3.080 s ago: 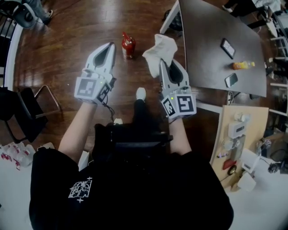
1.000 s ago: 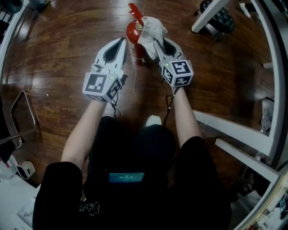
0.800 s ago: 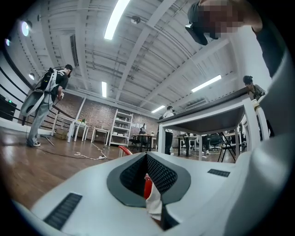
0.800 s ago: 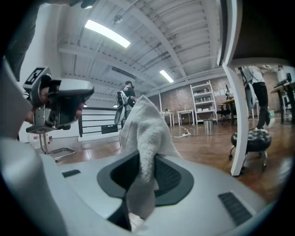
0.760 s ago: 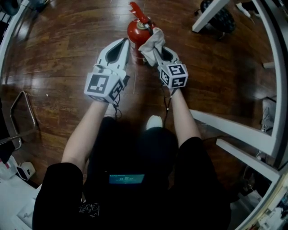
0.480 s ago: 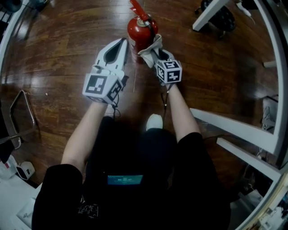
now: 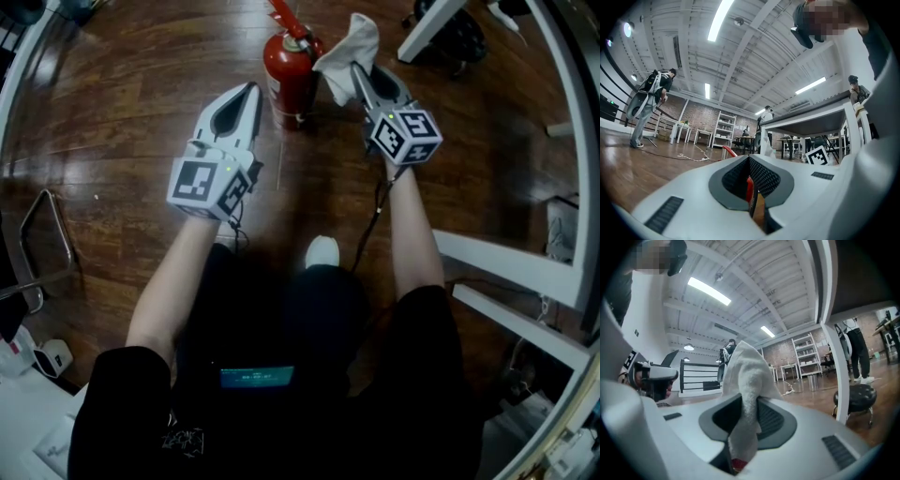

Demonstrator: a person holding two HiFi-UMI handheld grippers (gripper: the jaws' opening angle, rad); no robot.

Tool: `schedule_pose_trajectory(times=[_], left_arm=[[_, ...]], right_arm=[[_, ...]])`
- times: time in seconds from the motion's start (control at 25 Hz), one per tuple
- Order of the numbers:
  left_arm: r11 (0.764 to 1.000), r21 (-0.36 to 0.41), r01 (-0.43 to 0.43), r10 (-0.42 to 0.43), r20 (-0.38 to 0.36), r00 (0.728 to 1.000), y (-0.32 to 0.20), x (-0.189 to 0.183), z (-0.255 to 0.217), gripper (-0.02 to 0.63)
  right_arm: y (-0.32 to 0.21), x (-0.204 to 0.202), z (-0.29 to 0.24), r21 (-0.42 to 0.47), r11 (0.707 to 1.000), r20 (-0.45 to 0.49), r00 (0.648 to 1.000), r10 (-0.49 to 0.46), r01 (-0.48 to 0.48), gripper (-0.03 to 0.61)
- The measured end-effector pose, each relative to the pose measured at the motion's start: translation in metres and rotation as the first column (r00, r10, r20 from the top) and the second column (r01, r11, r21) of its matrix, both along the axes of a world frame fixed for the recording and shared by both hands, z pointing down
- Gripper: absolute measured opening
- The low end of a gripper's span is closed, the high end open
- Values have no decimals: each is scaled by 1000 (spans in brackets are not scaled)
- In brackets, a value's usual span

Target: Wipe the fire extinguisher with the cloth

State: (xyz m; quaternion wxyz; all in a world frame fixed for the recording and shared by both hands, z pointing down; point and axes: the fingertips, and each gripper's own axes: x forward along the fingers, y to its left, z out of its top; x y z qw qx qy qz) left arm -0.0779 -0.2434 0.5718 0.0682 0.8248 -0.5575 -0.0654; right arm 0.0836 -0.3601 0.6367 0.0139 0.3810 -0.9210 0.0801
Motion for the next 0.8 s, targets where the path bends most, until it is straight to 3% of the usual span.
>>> schedule_pose_trajectory(times=[0.24, 0.48, 0.68, 0.8], left_arm=[[1000, -15, 15, -15, 17, 1000, 3, -5, 2, 3], [1000, -23, 14, -14, 15, 1000, 5, -7, 8, 3], [999, -31, 9, -9, 8, 1000, 5, -2, 14, 3], [1000, -28, 5, -5, 4, 1000, 6, 1, 14, 3]], right_arm=[[-34, -26, 9, -18, 1000, -19, 1000, -11, 11, 112], [-37, -38, 95, -141, 989, -144, 989, 25, -45, 109], [-12, -43, 176, -282, 959, -258, 965, -38, -38, 110], [1, -44, 193, -310, 950, -290, 954, -68, -27, 110]])
